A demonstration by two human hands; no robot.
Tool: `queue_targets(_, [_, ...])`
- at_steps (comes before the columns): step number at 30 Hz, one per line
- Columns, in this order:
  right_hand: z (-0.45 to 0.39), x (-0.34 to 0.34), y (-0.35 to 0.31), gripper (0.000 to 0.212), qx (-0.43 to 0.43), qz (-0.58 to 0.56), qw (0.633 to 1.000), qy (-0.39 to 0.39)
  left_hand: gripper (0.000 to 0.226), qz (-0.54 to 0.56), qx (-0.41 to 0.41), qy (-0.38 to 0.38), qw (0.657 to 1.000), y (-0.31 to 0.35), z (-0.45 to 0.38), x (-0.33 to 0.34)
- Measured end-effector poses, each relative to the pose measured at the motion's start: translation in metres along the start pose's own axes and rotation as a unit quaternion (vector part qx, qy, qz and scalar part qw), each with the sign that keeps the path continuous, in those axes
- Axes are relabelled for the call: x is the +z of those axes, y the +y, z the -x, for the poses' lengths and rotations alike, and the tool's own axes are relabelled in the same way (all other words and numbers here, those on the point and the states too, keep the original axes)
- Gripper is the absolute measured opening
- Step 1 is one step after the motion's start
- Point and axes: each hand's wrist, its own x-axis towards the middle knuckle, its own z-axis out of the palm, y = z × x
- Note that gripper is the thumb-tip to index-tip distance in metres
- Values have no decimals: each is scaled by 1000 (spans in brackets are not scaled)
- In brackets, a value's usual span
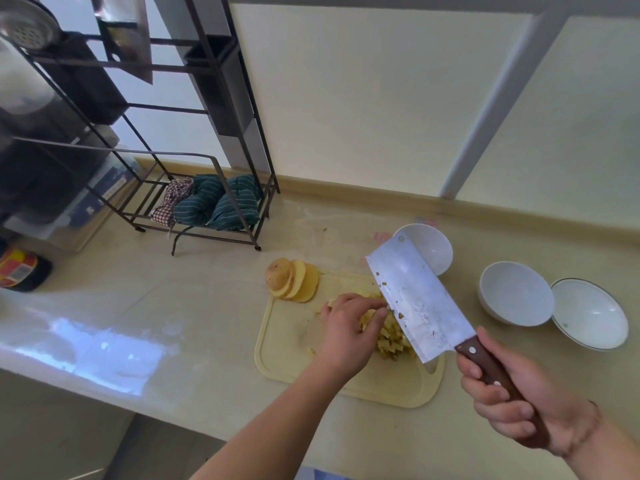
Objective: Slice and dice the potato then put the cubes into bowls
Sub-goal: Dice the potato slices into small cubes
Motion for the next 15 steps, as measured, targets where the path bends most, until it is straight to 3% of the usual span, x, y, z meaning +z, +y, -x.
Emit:
queue_targets(6, [-2, 0, 2, 53, -10, -5, 1000, 10, 8, -44, 16, 21, 999, -8, 1, 6])
queue_targets(12, [-3, 1, 3, 54, -20, -20, 1000, 6, 11, -38, 83, 60, 994, -11, 6, 9])
queue_targets(15, [-5, 1, 4, 55, -24, -40, 999, -24, 19, 60, 13, 47, 997, -4, 5, 3])
